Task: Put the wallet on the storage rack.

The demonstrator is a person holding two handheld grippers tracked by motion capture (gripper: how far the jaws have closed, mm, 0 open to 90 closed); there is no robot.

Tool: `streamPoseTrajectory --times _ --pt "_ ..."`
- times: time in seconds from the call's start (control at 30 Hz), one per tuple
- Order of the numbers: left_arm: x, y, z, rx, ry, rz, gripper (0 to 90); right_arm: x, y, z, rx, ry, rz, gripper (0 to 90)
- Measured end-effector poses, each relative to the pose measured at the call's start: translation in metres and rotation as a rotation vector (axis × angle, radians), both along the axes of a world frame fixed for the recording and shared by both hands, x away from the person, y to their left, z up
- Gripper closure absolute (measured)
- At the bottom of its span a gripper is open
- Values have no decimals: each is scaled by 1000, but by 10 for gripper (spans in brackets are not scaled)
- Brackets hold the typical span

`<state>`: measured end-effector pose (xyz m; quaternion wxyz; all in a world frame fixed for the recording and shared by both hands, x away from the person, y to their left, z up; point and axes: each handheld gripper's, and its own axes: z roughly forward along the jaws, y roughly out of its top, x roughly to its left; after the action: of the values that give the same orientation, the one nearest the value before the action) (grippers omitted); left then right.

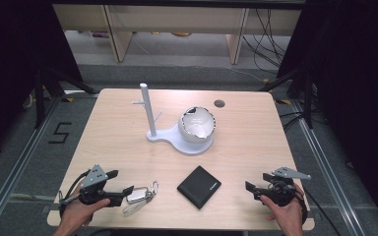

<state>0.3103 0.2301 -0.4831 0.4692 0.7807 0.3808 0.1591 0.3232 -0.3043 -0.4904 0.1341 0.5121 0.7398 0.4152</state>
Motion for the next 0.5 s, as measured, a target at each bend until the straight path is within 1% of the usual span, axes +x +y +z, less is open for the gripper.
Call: streamPoseTrajectory --times 0.03,0.07,0.1,0.13,0.17,0.2,0.23,0.27,0.3,0.33,0.37,0.4,0.43,0.47,0.5 --pt "0 0 0 0 0 0 173 0 0 0 0 0 0 173" --pt "0 -1 0 -2 3 -12 173 1 -2 0 -15 -24 18 181" --pt "-1 -3 0 -9 2 -15 174 1 -1 0 -14 -24 21 187" --pt "-2 -6 0 -11 5 -21 178 0 2 0 10 -8 3 188" --pt "-3 -8 0 -15 4 -27 186 -1 3 2 18 17 2 188" --pt "-5 -10 1 -11 3 -39 203 0 2 0 7 -5 12 191" --pt "-6 -14 2 -15 2 -44 214 2 2 0 -14 -27 21 194" --pt "-8 -17 2 -18 2 -53 223 0 5 1 32 -2 18 198" --pt "-10 -21 2 -14 2 -61 250 2 4 0 4 -22 21 201" --pt "-11 -25 3 -13 4 -70 272 3 4 2 1 -26 45 201" --pt "-14 -33 5 -21 7 -82 307 2 9 4 26 3 41 206" --pt "-14 -33 5 -21 7 -82 346 2 9 4 26 3 41 206" --pt "-16 -40 6 -43 11 -100 374 5 9 5 -17 -21 77 223" --pt "-16 -40 6 -43 11 -100 401 5 9 5 -17 -21 77 223" --pt "-18 -49 7 -47 6 -121 430 6 16 6 10 2 70 226"
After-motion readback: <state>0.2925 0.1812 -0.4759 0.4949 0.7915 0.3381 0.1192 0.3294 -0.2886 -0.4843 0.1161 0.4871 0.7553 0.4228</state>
